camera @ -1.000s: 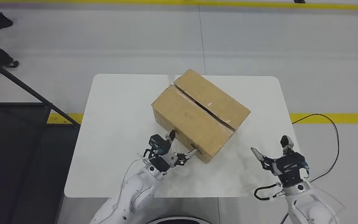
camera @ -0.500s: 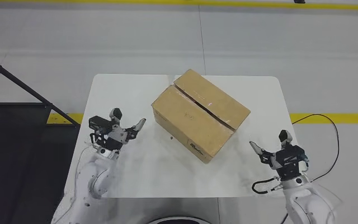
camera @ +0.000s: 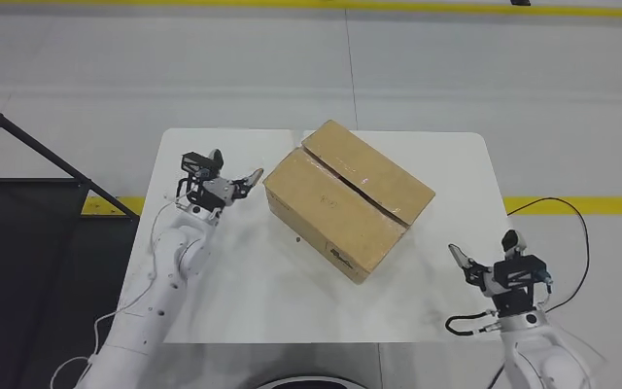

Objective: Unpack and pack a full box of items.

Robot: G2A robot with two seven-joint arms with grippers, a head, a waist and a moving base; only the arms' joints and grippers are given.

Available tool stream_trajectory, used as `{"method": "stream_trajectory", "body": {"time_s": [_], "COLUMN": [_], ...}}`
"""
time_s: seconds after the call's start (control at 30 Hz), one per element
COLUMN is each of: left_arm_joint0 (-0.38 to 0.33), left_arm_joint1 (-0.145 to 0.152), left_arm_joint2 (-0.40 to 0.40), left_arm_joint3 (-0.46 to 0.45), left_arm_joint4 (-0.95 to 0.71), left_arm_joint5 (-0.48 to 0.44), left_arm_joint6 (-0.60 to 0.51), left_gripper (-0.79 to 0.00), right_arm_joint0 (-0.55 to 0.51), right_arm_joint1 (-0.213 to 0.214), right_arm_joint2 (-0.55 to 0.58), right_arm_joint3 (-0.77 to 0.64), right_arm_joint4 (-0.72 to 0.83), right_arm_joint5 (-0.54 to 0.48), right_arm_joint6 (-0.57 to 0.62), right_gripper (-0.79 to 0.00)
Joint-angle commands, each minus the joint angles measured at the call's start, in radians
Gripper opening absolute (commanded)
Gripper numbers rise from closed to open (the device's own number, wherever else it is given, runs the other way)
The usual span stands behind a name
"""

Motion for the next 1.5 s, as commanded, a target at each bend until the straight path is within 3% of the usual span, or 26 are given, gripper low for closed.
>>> {"method": "stream_trajectory", "body": {"time_s": [0.0,0.2,0.4,0.67,1.1,1.47], "left_arm_joint0": [-0.031,-0.070,-0.049,0.024,0.143,0.246], "left_arm_joint1": [-0.006,-0.014,-0.004,0.018,0.044,0.055], "left_arm_joint2": [0.027,0.063,0.041,-0.003,-0.057,-0.088], "left_arm_joint3": [0.047,0.124,0.126,0.044,-0.084,-0.199], "left_arm_joint4": [0.013,0.037,0.051,0.086,0.101,0.115], "left_arm_joint5": [-0.015,-0.063,-0.125,-0.215,-0.313,-0.290], "left_arm_joint6": [0.020,0.086,0.140,0.173,0.196,0.191], "left_gripper": [0.000,0.000,0.000,0.000,0.000,0.000], "right_arm_joint0": [-0.009,-0.004,0.084,0.218,0.330,0.365], "right_arm_joint1": [-0.001,-0.002,-0.007,-0.017,-0.030,-0.037], "right_arm_joint2": [0.009,0.016,-0.030,-0.111,-0.158,-0.181], "right_arm_joint3": [-0.002,0.018,0.070,0.162,0.268,0.266], "right_arm_joint4": [0.005,0.020,0.018,0.008,0.034,0.043], "right_arm_joint5": [0.005,0.006,0.068,0.141,0.207,0.212], "right_arm_joint6": [0.001,0.034,0.137,0.225,0.231,0.219], "right_gripper": [0.000,0.000,0.000,0.000,0.000,0.000]}}
